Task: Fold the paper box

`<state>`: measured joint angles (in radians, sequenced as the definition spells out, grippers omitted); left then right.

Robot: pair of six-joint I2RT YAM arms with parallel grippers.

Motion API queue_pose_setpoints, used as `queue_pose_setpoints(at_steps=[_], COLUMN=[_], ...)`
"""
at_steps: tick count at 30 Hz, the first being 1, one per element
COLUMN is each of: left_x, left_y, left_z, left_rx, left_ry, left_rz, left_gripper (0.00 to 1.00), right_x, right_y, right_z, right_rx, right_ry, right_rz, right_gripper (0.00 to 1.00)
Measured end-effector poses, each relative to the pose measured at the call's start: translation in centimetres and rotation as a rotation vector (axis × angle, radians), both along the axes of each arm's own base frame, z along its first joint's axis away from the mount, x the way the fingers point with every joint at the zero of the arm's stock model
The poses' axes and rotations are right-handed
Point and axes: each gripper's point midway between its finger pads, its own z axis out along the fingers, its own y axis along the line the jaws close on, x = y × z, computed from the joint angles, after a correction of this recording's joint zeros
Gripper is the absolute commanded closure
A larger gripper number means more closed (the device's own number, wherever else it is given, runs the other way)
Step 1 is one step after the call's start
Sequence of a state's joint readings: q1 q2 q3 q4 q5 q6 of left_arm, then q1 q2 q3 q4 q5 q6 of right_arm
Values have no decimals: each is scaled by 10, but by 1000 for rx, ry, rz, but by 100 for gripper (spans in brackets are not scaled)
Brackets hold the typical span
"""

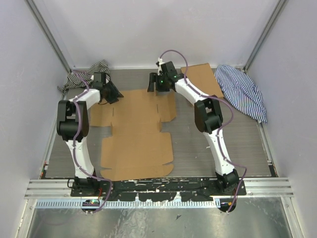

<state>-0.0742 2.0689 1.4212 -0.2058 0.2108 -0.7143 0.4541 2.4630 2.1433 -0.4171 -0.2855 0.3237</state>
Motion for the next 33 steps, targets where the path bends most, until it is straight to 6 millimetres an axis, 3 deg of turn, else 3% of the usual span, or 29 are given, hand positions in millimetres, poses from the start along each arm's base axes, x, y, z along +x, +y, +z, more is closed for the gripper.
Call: queue_pose_setpoints(at_steps=[8, 19, 29, 33], left_x=[-14, -26, -43, -48], left_y=[16, 29, 32, 34], left_z=[37, 75, 73, 70], left_rx=[96, 160, 178, 185], left_ry=[-17, -72, -55, -47], left_rz=[14, 31, 28, 28], left_gripper=[53, 54, 54, 54], right_x=[19, 26, 25, 24], right_y=[-28, -32, -28, -25], right_z=[17, 22, 5, -10], right_rx=[-106, -108, -114, -123], right_ry=[-61, -75, -54, -34], right_rz=[-69, -82, -73, -67], right_gripper=[27, 35, 50, 64])
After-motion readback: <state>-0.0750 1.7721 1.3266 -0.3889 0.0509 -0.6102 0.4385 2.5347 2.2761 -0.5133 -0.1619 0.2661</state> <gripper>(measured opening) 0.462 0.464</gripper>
